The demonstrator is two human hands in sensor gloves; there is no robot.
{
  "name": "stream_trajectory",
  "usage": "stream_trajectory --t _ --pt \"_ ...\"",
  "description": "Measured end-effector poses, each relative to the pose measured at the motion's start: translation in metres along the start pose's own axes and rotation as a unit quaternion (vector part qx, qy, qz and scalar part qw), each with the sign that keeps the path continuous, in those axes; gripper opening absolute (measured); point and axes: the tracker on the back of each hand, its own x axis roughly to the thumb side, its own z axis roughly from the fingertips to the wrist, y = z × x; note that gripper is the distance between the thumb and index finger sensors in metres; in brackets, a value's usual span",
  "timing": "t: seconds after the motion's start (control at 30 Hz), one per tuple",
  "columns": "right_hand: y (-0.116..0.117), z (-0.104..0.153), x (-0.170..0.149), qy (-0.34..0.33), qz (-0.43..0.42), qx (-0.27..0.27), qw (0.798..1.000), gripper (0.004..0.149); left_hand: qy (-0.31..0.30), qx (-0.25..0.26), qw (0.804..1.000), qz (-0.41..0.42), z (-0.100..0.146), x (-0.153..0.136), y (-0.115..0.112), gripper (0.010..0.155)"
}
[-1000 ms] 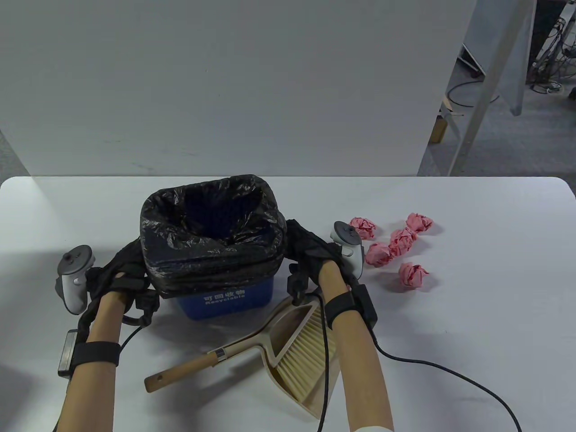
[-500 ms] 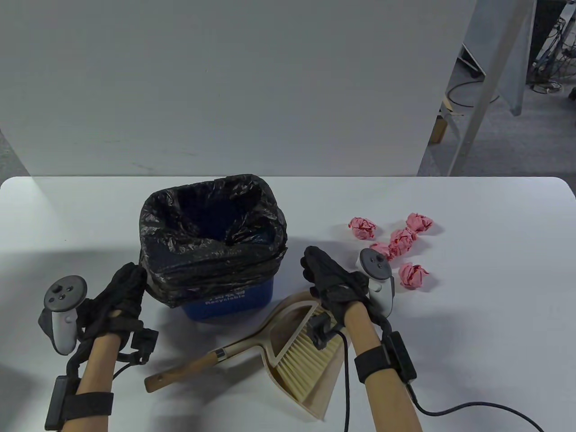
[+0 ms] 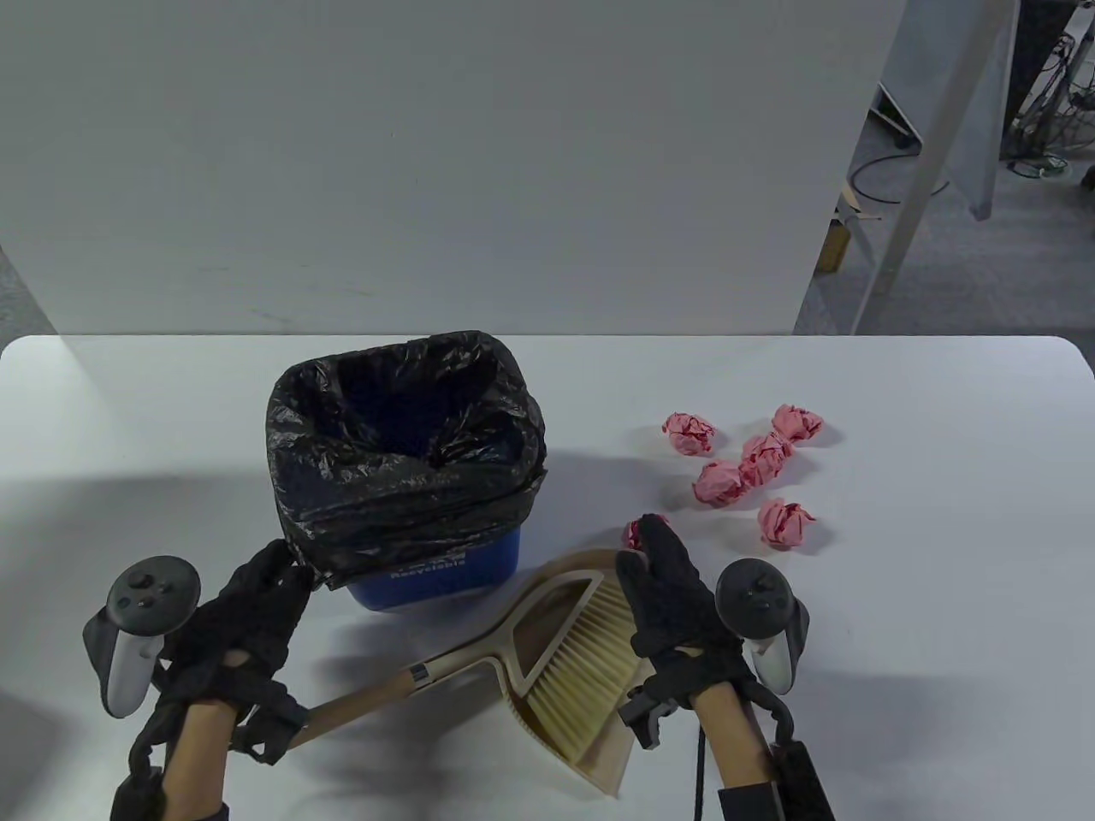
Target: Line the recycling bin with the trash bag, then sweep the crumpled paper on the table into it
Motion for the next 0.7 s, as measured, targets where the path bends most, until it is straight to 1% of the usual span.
stream_trajectory --t 0.03,0.07,0.1,0.13,0.2,0.27,0.37,0.43,0.5,0.63,0.7 --pt "-0.001 0.001 0.001 -0.009 0.026 0.001 1.0 0.08 -0.005 -0.02 1.0 -0.022 0.002 0.001 -0.001 0.074" --pt "-0.002 0.001 0.003 -0.015 0.053 -0.022 0.998 0.08 -0.008 -0.05 0.997 -0.054 0.004 0.002 -0.004 0.074" --pt "-0.002 0.001 0.004 -0.018 0.068 -0.027 0.997 0.079 -0.002 -0.073 0.995 -0.072 0.005 0.003 -0.007 0.074" --pt "-0.002 0.001 0.004 -0.015 0.075 -0.021 0.997 0.08 0.0 -0.093 0.992 -0.08 0.004 0.004 -0.011 0.075" --pt "0.0 0.0 0.0 -0.003 0.077 -0.01 0.997 0.08 -0.008 -0.163 0.981 -0.105 -0.002 0.01 -0.026 0.077" --pt "0.0 0.0 -0.002 0.007 0.085 -0.007 0.996 0.081 -0.009 -0.199 0.97 -0.14 -0.004 0.015 -0.039 0.079" --pt "-0.004 0.001 -0.003 0.01 0.108 -0.017 0.994 0.081 0.001 -0.21 0.954 -0.214 -0.006 0.022 -0.055 0.081" --pt "-0.006 0.001 -0.004 0.013 0.112 -0.019 0.993 0.081 0.006 -0.215 0.946 -0.242 -0.008 0.023 -0.062 0.08" --pt "-0.007 0.003 -0.005 0.016 0.106 -0.019 0.994 0.081 0.016 -0.228 0.941 -0.25 -0.01 0.021 -0.066 0.077" --pt "-0.006 0.004 -0.006 0.021 0.107 -0.013 0.994 0.081 0.012 -0.234 0.942 -0.238 -0.012 0.019 -0.066 0.072" --pt "-0.006 0.004 -0.006 0.022 0.108 -0.01 0.994 0.081 0.005 -0.248 0.943 -0.223 -0.012 0.018 -0.067 0.074"
